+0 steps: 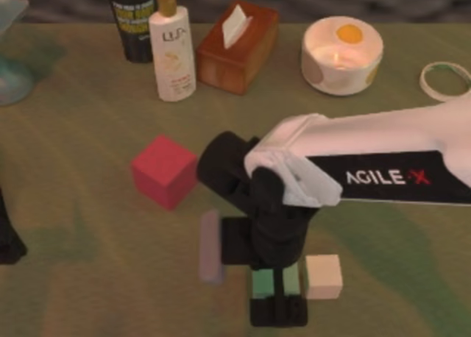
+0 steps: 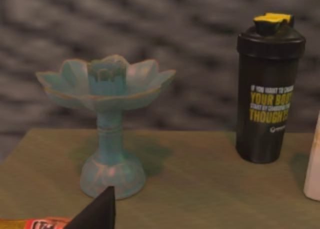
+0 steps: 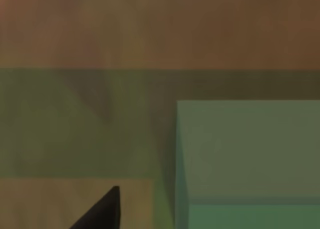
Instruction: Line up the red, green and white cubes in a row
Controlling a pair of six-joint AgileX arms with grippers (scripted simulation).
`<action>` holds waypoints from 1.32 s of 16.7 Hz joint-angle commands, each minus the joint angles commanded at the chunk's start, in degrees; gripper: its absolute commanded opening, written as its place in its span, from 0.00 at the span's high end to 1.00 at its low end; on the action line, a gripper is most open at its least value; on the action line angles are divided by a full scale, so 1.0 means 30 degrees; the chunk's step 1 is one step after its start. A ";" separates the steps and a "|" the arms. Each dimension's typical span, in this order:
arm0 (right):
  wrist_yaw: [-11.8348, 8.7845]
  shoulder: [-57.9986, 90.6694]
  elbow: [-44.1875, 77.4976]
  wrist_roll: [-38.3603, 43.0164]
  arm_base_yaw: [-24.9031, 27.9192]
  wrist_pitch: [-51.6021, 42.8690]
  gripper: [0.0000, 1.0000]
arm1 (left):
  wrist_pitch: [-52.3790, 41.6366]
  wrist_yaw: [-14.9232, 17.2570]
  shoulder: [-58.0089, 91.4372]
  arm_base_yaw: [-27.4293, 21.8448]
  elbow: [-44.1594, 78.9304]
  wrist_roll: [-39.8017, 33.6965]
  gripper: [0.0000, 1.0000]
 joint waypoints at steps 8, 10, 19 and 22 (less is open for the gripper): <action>-0.0013 -0.1772 0.2618 -0.0065 0.0136 -0.4461 0.00 | 0.0000 0.0000 0.0000 0.0000 0.0000 0.0000 0.00; -0.0014 -0.1902 0.2747 -0.0063 0.0135 -0.4654 0.00 | 0.0000 0.0000 0.0000 0.0000 0.0000 0.0000 0.00; -0.0373 -0.5740 -0.0007 0.1147 -0.1855 -0.1995 0.00 | -0.2633 0.0068 0.4191 -0.1037 0.4137 0.0535 0.00; -0.0681 -1.0104 -0.3001 0.2532 -0.3821 0.0447 0.00 | -0.5293 0.0037 0.9020 -0.1954 0.8395 0.1069 0.00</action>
